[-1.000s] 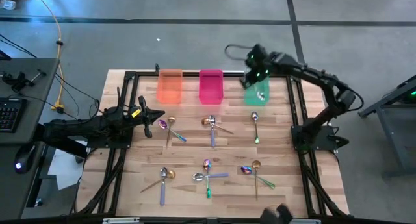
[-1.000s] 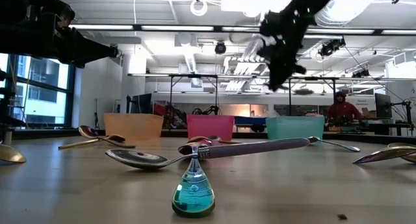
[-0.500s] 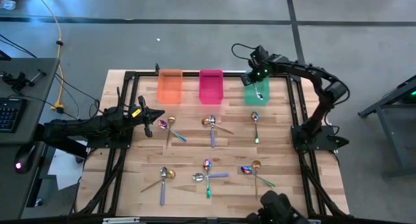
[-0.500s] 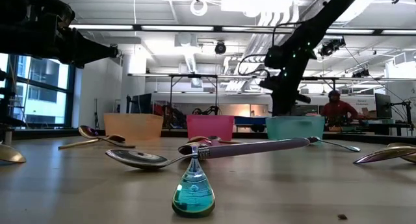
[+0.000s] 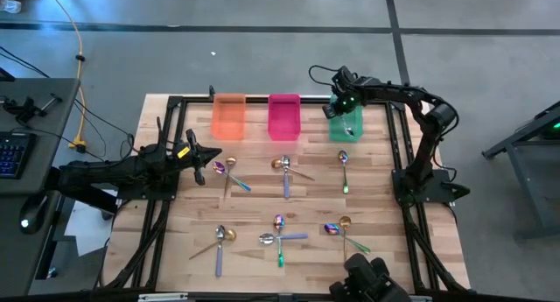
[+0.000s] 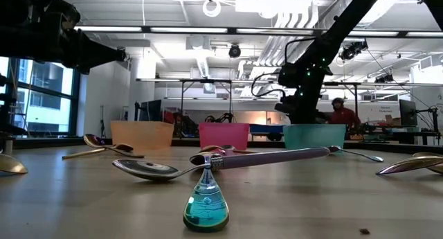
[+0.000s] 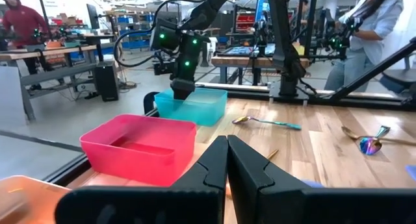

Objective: Sort silverware by color (type)
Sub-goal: Put the top right purple spoon into the green bin, then put the bottom left yellow spoon into the pink bin

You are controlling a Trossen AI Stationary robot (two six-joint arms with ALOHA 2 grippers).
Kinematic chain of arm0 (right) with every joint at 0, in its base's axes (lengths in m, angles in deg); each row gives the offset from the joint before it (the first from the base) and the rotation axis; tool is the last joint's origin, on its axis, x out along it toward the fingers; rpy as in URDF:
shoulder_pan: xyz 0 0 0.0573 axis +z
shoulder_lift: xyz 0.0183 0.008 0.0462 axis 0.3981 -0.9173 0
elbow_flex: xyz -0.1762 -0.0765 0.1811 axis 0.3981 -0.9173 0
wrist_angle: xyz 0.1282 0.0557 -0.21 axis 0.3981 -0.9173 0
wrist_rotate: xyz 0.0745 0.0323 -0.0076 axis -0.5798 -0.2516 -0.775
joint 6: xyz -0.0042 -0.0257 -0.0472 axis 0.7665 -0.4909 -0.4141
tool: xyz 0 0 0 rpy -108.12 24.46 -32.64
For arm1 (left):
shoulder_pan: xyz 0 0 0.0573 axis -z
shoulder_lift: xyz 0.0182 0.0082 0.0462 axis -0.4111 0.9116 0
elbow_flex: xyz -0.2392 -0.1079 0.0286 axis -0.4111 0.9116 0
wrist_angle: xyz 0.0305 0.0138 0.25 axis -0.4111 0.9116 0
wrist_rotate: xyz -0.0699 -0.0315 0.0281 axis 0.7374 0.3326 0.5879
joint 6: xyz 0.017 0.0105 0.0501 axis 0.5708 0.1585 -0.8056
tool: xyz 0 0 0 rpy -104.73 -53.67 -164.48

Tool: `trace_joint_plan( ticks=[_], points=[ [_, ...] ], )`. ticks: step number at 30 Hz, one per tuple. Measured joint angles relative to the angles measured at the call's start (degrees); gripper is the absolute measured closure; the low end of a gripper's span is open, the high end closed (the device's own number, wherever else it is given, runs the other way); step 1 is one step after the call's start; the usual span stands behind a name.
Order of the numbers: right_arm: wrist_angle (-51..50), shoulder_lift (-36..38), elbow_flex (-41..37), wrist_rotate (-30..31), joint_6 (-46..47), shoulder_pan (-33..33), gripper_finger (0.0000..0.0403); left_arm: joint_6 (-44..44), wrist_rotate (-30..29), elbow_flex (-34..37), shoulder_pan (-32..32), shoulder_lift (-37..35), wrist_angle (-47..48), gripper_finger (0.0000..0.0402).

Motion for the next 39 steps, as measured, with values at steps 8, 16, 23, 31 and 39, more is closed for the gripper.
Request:
trace_joint_plan(
  ticks=[8, 16, 23, 31, 39],
  points=[
    [-3.21, 4.18, 2.09, 0.51, -5.32, 0.63, 0.0285, 0.89, 0.20, -0.02, 0.02, 0.00, -0.05, 0.0401],
    [3.43, 14.01, -3.07, -3.55, -14.25, 6.92, 0.0348, 3.52, 3.72, -0.01, 0.02, 0.97, 0.34, 0.0401],
    [30.57, 23.41, -22.11, -9.87, -10.51, 13.30, 0.0399, 5.59, 6.09, 0.00, 0.02, 5.32, 0.34, 0.0401],
    [42.09, 31.73, -31.91, -5.62, -7.78, 25.51, 0.0396, 7.34, 9.73, -0.02, 0.67, 12.36, -2.69, 0.0401],
    [41.81, 34.57, -31.91, 0.88, -9.63, 34.85, 0.0396, 8.09, 9.51, 0.00, 4.49, 20.22, -9.87, 0.0401]
  ],
)
